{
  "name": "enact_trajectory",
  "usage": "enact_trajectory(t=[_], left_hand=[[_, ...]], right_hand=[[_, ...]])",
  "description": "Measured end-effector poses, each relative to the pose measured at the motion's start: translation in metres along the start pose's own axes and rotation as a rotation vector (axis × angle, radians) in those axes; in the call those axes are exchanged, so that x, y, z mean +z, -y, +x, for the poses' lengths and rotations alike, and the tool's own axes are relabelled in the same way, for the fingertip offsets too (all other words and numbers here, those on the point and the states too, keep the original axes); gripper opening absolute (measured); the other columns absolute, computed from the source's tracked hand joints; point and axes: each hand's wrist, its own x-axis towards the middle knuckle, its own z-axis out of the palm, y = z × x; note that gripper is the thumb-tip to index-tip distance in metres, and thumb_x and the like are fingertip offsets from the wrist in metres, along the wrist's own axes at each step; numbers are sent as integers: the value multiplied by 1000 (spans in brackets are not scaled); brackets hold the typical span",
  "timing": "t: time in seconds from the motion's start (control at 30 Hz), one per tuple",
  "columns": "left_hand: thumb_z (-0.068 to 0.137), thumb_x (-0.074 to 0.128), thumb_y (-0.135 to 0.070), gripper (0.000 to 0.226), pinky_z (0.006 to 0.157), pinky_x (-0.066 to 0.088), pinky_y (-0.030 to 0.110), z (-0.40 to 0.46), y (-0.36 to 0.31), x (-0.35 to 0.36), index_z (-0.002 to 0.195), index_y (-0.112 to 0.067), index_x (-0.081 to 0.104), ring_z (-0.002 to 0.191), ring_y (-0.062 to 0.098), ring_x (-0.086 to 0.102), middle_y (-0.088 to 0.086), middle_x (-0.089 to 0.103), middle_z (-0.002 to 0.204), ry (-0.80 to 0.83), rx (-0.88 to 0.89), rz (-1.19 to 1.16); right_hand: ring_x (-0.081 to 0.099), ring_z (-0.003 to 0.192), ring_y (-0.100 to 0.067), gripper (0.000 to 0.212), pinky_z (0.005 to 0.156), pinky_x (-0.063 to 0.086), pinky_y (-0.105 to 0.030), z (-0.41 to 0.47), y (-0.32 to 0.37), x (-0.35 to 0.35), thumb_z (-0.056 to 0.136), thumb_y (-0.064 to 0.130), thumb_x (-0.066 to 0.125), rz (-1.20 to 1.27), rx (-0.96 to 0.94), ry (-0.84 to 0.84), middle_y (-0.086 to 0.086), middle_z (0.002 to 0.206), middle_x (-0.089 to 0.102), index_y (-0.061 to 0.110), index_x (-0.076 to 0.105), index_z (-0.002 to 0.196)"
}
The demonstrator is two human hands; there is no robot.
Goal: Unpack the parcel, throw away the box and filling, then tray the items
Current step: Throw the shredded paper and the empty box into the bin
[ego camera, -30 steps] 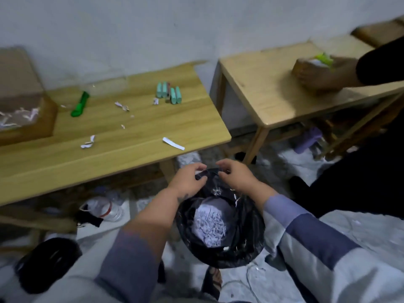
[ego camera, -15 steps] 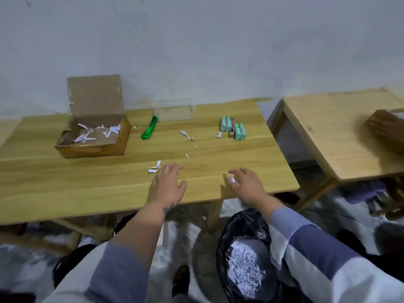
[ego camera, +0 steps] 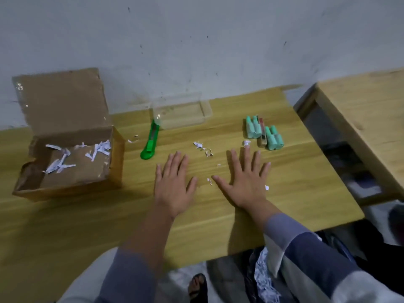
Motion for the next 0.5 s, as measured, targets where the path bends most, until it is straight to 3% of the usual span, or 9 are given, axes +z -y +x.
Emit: enact_trajectory(t=[0.1,0.3,0.5], left_hand=[[86,9,-59,73,118,-2,46,33,1,-2,152,-27,8,148,16,-1,-3,3,161,-1,40,-12],[91,7,-56,66,119,0,48,64,-1,-1,151,-28,16,148,14,-2,-6,4,161,40,121,15],[89,-3,-50,68,117,-5,44,51,-14,-5,150,-29,21,148,10,-2,-9,6,161,104,252,-13]], right_hand=[[-14,147,-30,88,115,-4,-60,24,3,-1,77,78,18,42,13,-40,-6,160,-14,32,-4,150],[-2,149,-20,76,115,-2,-58,33,6,0,87,66,24,85,-16,-96,-2,160,13,25,10,150],[20,146,-18,75,119,6,-50,20,5,0,86,60,26,193,-188,-118,-4,152,32,17,26,147]])
